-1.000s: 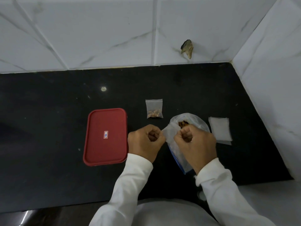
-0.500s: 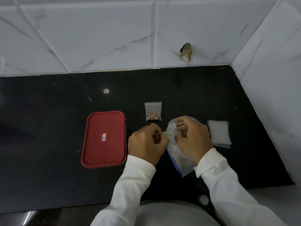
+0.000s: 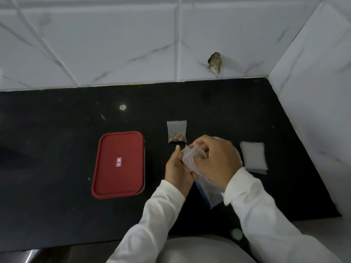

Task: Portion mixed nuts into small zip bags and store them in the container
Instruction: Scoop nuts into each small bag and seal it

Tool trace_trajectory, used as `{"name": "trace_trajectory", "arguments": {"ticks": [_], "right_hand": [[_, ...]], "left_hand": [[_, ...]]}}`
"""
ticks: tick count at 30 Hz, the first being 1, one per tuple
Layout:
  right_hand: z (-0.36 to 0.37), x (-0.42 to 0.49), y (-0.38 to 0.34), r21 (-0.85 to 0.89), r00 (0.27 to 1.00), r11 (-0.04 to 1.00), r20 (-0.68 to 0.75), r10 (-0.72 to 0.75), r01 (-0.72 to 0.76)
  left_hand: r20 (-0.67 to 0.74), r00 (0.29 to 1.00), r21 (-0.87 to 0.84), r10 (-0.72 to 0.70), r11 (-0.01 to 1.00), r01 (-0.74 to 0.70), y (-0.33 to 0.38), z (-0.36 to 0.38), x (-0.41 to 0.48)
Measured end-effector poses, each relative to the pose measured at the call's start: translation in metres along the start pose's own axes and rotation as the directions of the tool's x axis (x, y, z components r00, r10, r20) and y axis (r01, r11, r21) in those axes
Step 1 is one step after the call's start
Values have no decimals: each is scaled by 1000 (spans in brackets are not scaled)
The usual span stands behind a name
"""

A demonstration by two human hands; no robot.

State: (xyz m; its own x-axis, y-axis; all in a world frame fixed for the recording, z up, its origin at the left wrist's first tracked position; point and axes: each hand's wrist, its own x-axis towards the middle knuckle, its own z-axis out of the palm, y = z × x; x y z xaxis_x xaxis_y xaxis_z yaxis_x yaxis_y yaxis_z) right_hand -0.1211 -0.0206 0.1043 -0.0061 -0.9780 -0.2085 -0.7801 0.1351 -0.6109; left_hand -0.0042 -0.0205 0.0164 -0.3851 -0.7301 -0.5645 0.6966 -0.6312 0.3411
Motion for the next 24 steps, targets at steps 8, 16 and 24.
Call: {"name": "trace_trajectory", "arguments": {"ticks": [8,16,24], "right_hand": [[7,-5,-2,-22,995,1000,102,-14,16],[-45,-2,61,15,992,999,-125,33,-32],[11,-2,124,-278,996,957,-18,85,-87]], "left_hand": [[-40,994,46,-105,993,107,-1,3,0],[-205,966,-115,-160,984,139,2,-6,8],[-268,961,-64,-70,996,55,-6,-14,20]]}}
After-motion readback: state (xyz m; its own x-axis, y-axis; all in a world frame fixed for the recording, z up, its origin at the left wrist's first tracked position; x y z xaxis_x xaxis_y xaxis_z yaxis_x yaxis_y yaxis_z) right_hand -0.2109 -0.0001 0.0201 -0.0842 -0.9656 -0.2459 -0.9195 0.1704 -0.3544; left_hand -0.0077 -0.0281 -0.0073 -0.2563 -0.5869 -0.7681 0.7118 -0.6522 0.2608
